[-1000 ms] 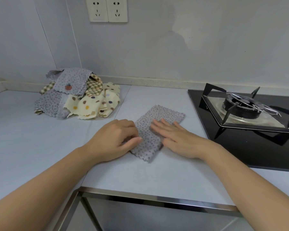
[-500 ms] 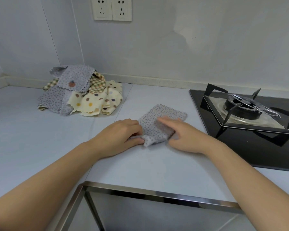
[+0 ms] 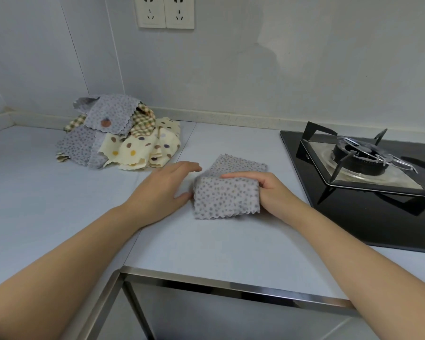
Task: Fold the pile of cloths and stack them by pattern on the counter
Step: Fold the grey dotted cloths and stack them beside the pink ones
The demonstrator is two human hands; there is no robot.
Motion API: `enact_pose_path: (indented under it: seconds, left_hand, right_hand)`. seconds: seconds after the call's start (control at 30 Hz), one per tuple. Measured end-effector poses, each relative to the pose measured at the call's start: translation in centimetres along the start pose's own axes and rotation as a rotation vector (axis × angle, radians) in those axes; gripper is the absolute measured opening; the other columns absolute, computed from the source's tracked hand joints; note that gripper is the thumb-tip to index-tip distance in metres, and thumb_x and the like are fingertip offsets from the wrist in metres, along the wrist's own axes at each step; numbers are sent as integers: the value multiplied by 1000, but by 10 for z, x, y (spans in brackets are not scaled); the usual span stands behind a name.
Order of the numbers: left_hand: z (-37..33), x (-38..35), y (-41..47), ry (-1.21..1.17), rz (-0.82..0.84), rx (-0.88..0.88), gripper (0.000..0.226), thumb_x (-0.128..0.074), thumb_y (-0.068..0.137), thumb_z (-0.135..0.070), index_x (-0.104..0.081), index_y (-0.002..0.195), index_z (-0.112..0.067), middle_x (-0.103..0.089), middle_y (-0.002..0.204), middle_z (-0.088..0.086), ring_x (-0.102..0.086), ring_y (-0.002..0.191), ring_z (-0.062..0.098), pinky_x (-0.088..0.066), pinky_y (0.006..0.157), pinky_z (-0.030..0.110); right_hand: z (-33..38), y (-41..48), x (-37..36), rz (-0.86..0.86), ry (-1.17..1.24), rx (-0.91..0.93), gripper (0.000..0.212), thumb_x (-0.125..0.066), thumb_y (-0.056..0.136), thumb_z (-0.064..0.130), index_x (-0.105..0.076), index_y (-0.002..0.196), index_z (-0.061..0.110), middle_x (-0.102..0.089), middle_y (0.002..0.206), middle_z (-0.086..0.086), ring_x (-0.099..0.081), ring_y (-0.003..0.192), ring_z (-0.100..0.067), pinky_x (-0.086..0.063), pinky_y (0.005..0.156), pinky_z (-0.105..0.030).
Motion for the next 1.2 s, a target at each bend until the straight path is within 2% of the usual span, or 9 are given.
enact_pose_path:
  seconds: [0.1, 0.2, 0.33, 0.43, 0.53, 0.7, 0.83, 1.03, 1.2]
  left_hand:
    - [-13, -2, 4, -90, -45, -21, 49, -68, 82, -5, -57, 128, -16, -59, 132, -1, -54, 119, 11, -40, 97, 23]
    - [-17, 7, 3, -414, -91, 95, 11, -59, 89, -13, -68, 95, -12, -72, 94, 0, -64, 88, 9, -48, 78, 29]
    - [-8, 0, 4, -705, -80, 435, 43, -46, 100, -30, -49, 72, 2, -51, 68, 14, -50, 61, 18, -43, 60, 33]
    - [0, -12, 1, -724, 29, 644, 39, -44, 100, -35, -53, 77, -4, -59, 65, 11, -59, 54, 19, -50, 53, 30]
    - [7, -19, -2, -655, 97, 751, 34, -47, 98, -34, -54, 82, -6, -65, 65, 14, -63, 57, 27, -52, 52, 32]
    - [10, -23, -3, -587, 95, 805, 25, -51, 97, -29, -52, 82, -9, -61, 52, 6, -59, 44, 22, -50, 46, 28]
    - [7, -21, -3, -508, 101, 830, 8, -55, 93, -24, -48, 94, -20, -65, 61, 5, -59, 38, 14, -47, 45, 23]
    - [-24, 6, 4, 254, -51, 453, 29, -56, 89, -22, -36, 109, -17, -58, 95, -1, -58, 75, 24, -41, 55, 34]
    - [-65, -12, 12, 164, 34, -67, 35, -46, 88, -53, -60, 98, -22, -57, 92, -7, -55, 85, 15, -40, 66, 29]
  right_hand:
    - [3, 0, -1, 9, 68, 8, 35, -49, 87, 1, -70, 109, 19, -70, 115, 7, -61, 115, -7, -48, 94, -20]
    - [0, 2, 9, -108, 110, -34, 29, -52, 87, 8, -76, 92, 23, -74, 97, 7, -67, 97, -7, -50, 87, -25]
    - [-18, 1, 22, -243, 166, -229, 32, -50, 98, 27, -70, 77, 14, -73, 85, 0, -69, 82, -19, -53, 77, -36]
    - [-21, 0, 25, -299, -26, -250, 30, -55, 95, 26, -53, 72, 7, -51, 71, -12, -51, 69, -22, -40, 65, -35]
    - [-18, 0, 27, -343, -189, -235, 29, -58, 91, 25, -55, 73, 3, -57, 70, -23, -53, 65, -20, -40, 64, -31]
    - [-12, -1, 26, -392, -506, -213, 12, -58, 89, 26, -60, 80, 19, -53, 53, 8, -49, 55, -13, -34, 53, -27]
    - [-11, 0, 25, -393, -708, -241, 10, -57, 87, 33, -57, 96, 28, -64, 73, 8, -59, 77, -20, -43, 62, -31]
    - [-10, 3, 23, -379, -772, -250, 22, -58, 86, 34, -54, 107, 27, -65, 81, 0, -60, 83, -25, -46, 66, -32]
    - [-9, 1, 26, -378, -763, -254, 20, -56, 88, 34, -54, 106, 27, -66, 82, 1, -60, 83, -25, -49, 70, -34]
Point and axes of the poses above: each hand's wrist, its own y-axis towards the middle knuckle, its own x-axis out of the back of the hand, z = x × y, the point moved 8 cm from there along y, towards the middle knuckle
